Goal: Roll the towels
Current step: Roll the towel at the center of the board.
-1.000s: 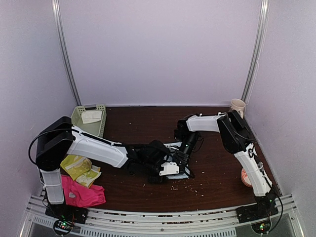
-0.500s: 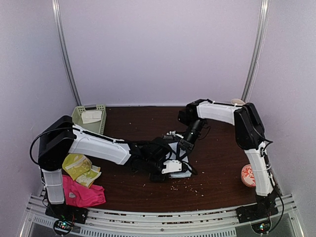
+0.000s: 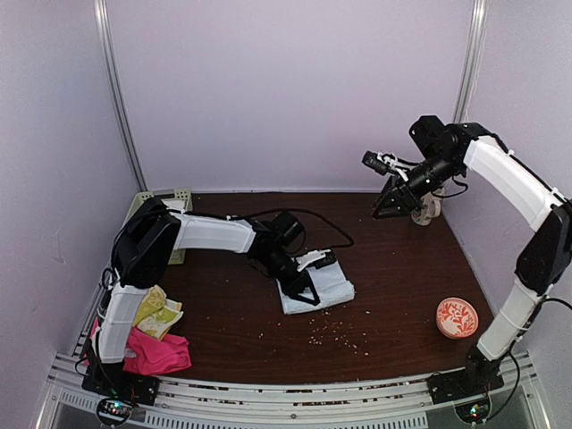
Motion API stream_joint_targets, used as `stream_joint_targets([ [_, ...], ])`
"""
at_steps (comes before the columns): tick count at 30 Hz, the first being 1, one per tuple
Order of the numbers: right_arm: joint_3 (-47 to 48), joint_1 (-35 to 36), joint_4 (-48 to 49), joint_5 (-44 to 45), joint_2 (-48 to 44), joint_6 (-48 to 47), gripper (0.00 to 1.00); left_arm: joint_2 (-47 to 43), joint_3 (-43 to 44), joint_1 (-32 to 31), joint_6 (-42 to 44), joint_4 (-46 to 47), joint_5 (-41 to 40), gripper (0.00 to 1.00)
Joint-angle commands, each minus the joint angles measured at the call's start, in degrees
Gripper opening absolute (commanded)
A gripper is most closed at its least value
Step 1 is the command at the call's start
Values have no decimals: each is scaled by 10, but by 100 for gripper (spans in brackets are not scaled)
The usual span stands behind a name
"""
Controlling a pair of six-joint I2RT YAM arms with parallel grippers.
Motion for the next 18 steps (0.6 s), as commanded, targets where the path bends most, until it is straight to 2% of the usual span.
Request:
stream_joint_targets([
  [1,-112,57,26,42,-53,-84,37,51,-3,30,-81,-60,116,9],
  [4,-189,94,46,74,-75,-102,35,62,-5,39,-96,-54,134,9],
  [7,-250,141,97,124,-78,-74,35,72,-2,42,-99,-54,141,9],
  [12,-363,233,272,249,-82,-15,47,80,-1,43,-97,-54,137,9],
  [14,-383,261,331,294,-74,-6,49,84,-1,43,-99,-54,133,10],
  [18,-380,289,383,326,-29,-20,53,87,-2,43,-101,-54,125,12],
])
